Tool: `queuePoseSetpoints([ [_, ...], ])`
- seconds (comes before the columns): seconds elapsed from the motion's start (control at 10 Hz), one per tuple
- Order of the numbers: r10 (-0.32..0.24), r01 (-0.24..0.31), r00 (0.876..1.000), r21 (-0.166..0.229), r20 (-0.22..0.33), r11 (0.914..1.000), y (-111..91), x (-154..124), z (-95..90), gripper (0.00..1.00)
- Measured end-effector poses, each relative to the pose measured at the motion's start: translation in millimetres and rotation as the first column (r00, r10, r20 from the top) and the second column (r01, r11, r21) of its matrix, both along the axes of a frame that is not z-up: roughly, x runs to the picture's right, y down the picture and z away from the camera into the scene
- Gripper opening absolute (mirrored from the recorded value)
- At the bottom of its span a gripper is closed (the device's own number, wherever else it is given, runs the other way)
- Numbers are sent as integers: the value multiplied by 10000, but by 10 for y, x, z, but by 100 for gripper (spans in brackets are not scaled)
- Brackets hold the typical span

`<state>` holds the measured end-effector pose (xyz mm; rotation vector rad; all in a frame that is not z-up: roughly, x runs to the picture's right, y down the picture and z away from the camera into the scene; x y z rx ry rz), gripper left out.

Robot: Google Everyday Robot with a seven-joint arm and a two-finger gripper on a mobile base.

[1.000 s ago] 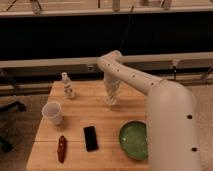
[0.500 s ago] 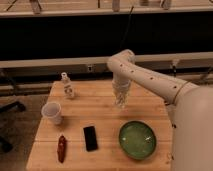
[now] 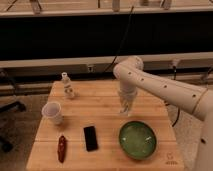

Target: Place the white sponge in the ceramic bowl

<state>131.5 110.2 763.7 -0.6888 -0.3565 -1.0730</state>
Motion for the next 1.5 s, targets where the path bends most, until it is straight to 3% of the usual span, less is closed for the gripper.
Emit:
queuePoseSetpoints([
  [0.3,-130,130,9998,-25,131,9999,315,279,-288,0],
  [0.7,-92,92,9995,-17,287,10000,661,496,-483,0],
  [1.1,-184,185,9986,-11,489,9998,787,379,-406,0],
  [1.2,-281,286,9980,-92,558,9995,797,399,-436,5],
  [1.5,-414,432,9964,-226,742,9988,818,361,-463,35],
])
